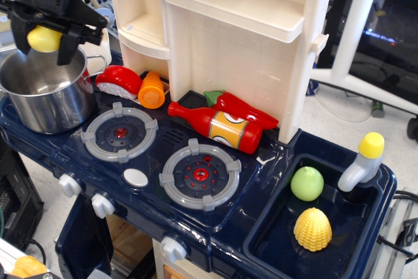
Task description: Put banana in pot or pan
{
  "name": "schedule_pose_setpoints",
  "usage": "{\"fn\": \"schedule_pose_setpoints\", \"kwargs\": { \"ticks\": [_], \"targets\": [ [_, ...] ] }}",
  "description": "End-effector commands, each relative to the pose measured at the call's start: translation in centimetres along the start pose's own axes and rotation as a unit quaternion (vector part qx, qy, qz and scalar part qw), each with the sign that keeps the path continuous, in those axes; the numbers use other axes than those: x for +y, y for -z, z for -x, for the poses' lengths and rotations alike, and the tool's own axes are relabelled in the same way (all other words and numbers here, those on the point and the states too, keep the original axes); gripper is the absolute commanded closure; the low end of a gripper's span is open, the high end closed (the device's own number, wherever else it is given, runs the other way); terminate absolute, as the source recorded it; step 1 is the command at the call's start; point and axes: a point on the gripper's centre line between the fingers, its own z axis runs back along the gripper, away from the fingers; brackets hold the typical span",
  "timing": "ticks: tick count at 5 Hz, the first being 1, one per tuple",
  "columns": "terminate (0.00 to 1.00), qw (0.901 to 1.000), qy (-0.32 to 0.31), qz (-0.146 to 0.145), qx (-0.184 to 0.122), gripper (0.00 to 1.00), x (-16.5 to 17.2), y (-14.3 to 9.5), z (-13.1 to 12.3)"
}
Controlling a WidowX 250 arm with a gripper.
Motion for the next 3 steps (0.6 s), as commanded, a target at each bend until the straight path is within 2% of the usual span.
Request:
{"fn": "schedule_pose_setpoints", "kwargs": {
  "ticks": [1,2,3],
  "targets": [
    [0.00,0.9998,-0.002,0.003,-0.021,0.00,-0.47,-1.47,-1.83],
    [0.00,0.9998,-0.002,0.003,-0.021,0.00,-0.47,-1.47,-1.83],
    [1.00,0.9998,-0.002,0.003,-0.021,0.00,-0.47,-1.47,-1.83]
  ]
}}
